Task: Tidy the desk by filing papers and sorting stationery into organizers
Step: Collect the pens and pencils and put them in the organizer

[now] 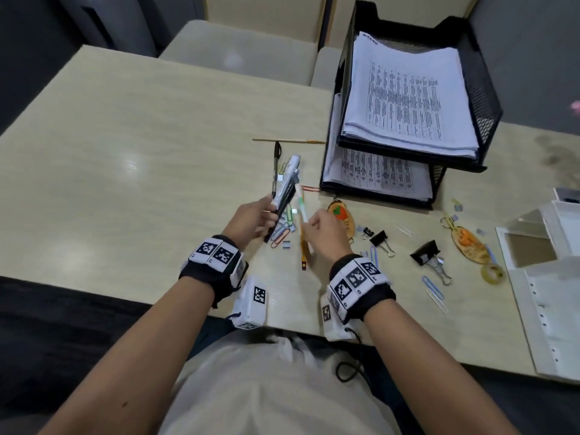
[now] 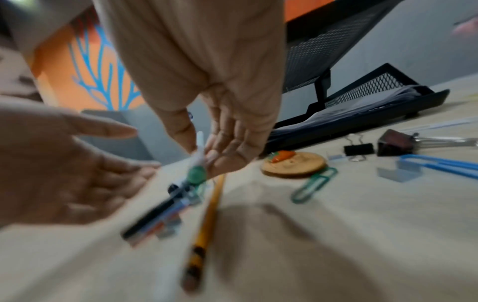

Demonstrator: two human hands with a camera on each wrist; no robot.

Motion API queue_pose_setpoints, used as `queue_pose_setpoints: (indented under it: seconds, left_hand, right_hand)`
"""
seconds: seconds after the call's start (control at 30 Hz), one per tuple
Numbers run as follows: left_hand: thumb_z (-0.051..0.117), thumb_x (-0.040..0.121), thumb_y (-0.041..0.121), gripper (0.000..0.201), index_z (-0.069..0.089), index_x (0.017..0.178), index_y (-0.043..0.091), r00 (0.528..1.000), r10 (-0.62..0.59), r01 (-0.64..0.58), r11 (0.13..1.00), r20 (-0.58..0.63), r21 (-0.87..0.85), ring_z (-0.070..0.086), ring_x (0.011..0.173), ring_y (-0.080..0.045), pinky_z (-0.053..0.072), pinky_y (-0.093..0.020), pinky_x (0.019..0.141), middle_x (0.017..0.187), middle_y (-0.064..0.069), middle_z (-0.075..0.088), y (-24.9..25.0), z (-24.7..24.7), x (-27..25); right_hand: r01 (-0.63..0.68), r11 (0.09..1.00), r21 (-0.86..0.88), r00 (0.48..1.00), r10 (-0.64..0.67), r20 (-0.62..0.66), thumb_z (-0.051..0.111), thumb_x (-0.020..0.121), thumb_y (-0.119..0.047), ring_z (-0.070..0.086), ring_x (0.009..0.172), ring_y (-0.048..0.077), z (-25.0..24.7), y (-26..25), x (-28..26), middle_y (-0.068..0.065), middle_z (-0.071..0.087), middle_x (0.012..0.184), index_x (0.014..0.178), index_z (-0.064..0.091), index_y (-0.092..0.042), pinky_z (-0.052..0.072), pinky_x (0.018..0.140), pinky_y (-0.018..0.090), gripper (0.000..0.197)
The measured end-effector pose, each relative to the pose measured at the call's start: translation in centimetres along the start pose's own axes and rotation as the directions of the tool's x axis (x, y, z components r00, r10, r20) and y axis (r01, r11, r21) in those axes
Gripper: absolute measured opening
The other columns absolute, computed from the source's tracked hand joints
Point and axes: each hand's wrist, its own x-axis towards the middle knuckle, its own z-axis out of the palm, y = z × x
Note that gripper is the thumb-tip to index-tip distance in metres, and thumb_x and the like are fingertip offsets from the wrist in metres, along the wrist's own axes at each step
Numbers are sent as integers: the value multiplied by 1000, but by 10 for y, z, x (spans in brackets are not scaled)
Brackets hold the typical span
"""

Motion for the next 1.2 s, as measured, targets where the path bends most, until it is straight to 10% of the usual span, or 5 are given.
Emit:
queue_pose_setpoints:
  seconds: [0.47, 0.7, 0.83, 1.03, 1.2]
  left_hand:
    - [41, 97, 13, 21, 52, 79, 10, 997, -46, 34, 979, -57, -201, 46, 33, -6, 43, -20, 46, 52, -2, 51, 10, -16, 16]
    - [36, 101, 19, 26, 55, 86, 10, 980, -18, 66, 969, 196, -237, 54, 74, -14, 56, -21, 59, 82, -5, 53, 20, 0, 13]
    - [31, 103, 23, 31, 45, 77, 13, 997, 49, -27, 954, 67, -299, 64, 81, -16, 52, -30, 73, 90, -10, 61, 28, -11, 20]
    - [36, 101, 23, 29, 43, 76, 9, 989, -36, -25, 919, -146, -394, 55, 35, -9, 52, -17, 45, 67, -10, 48, 21, -33, 27]
    - [37, 100, 12, 21, 48, 84, 5, 990, -121, 84, 915, -68, -394, 48, 40, -10, 49, -18, 40, 58, -6, 45, 12, -40, 28]
  right_hand:
    - [-168, 921, -352, 985, 166, -35, 56, 85, -16, 53, 77, 28, 5, 4, 5, 9, 54, 82, 81, 55, -6, 37, 63, 28, 11]
    - [-130, 876, 463, 973, 23, 230, 51, 90, 2, 58, 49, 4, 1, -19, -2, 7, 57, 73, 75, 56, -10, 44, 44, 13, 20]
    - [-59, 949, 310, 994, 28, 102, 49, 88, 1, 58, 52, 5, 11, -31, 28, 3, 57, 64, 63, 59, -14, 48, 53, 15, 32]
    - [-156, 986, -64, 986, 151, -76, 53, 86, -22, 56, 89, 33, 30, -42, 69, 17, 61, 95, 83, 57, -8, 37, 68, 30, 15]
    - [-161, 974, -161, 985, 148, -89, 55, 81, -20, 60, 91, 35, 27, -35, 70, 17, 62, 98, 82, 55, -6, 40, 68, 30, 13]
